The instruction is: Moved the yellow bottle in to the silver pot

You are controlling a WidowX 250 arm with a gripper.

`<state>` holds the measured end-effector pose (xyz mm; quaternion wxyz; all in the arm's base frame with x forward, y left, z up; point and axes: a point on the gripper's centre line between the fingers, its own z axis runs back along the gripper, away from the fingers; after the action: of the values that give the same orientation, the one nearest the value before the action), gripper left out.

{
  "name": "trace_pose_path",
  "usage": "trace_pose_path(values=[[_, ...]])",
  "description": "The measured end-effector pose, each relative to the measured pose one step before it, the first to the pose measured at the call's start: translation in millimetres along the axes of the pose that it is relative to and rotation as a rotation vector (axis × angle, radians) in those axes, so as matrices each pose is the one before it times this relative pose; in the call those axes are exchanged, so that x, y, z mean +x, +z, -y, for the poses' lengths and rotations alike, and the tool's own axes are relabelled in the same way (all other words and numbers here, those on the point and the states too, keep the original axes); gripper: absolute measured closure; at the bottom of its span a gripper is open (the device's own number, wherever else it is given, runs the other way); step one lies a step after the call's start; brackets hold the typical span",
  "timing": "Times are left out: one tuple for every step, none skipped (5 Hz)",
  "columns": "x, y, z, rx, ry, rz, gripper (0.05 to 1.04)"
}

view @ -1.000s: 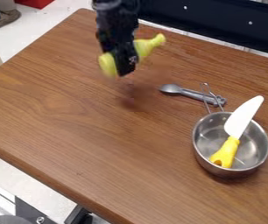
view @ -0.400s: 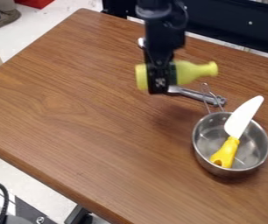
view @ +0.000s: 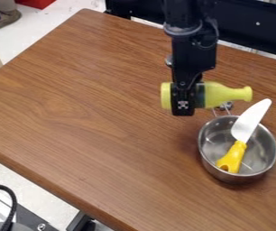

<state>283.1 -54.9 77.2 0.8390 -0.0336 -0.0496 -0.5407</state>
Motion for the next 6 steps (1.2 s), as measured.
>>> trace_pose_path(values=[[12.67, -1.18, 9.57, -0.0091, 0.0264, 0.0010, 0.447], [16.68, -5.60, 6.31, -0.0359, 0.0563, 0.0035, 0.448], [12.15, -3.51, 4.27, 0.0303, 0.0572, 0.0121, 0.448], [6.52, -10.21, 7.35, 0.0065, 0.0520, 0.0204, 0.447], [-7.94, -15.97, 6.12, 0.0188, 0.0442, 0.0136, 0.447], [3.91, 0.05, 0.18, -0.0013, 0.0131, 0.0246, 0.448]])
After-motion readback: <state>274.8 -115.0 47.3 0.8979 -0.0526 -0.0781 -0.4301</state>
